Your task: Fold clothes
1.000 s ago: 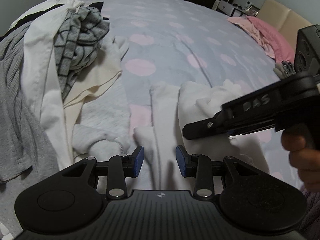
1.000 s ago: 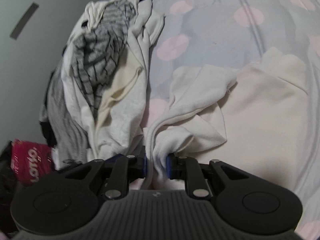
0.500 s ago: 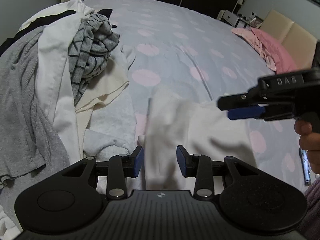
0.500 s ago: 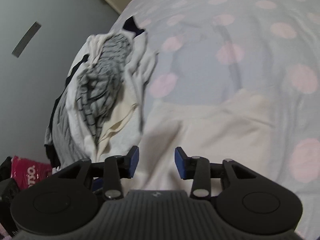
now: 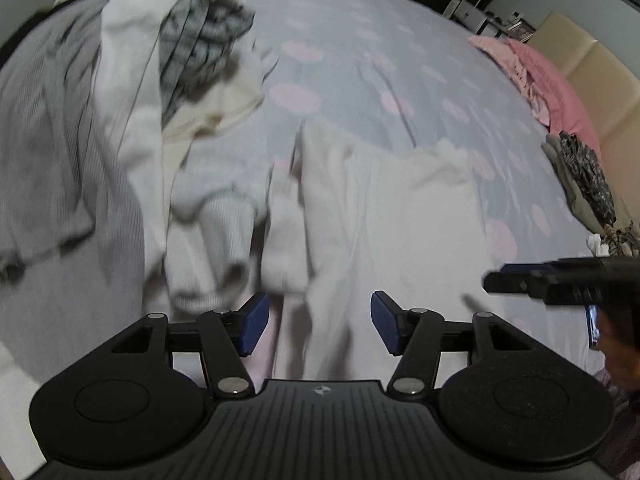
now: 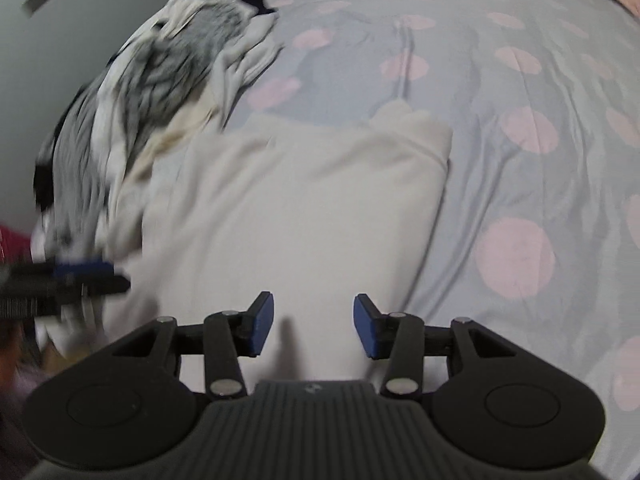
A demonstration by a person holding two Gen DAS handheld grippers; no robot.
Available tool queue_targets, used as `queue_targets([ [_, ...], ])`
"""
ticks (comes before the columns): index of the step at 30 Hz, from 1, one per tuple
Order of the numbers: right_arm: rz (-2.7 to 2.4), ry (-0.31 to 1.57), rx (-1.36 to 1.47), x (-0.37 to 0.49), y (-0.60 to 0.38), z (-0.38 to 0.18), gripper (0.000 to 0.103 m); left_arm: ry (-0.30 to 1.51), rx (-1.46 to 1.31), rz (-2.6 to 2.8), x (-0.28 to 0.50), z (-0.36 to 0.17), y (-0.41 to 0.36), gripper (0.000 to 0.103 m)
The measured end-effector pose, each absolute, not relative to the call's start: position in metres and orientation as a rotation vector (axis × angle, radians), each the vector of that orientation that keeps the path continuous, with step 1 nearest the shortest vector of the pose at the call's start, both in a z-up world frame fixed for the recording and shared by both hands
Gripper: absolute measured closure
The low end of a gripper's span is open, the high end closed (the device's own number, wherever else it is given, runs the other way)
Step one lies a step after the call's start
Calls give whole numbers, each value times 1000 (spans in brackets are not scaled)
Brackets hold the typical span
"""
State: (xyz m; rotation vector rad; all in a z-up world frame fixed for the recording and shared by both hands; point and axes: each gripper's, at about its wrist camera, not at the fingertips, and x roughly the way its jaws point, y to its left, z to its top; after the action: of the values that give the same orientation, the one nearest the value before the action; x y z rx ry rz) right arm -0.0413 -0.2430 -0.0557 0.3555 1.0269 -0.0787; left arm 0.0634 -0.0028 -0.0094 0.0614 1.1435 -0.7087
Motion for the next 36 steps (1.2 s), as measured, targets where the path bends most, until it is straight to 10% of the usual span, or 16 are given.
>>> queue_targets([
  [14,-12,971,-175,-129,-143,-89,56,1275,-19,-636,44,-34,17,49],
  [26,-85,925,-268,-132,-140,-100,90,1188,-98,-691,42,-15,18,93],
  [36,-197,958,-195,-146,-154,-71,95,1208,-80,-749,29,-8,15,97],
])
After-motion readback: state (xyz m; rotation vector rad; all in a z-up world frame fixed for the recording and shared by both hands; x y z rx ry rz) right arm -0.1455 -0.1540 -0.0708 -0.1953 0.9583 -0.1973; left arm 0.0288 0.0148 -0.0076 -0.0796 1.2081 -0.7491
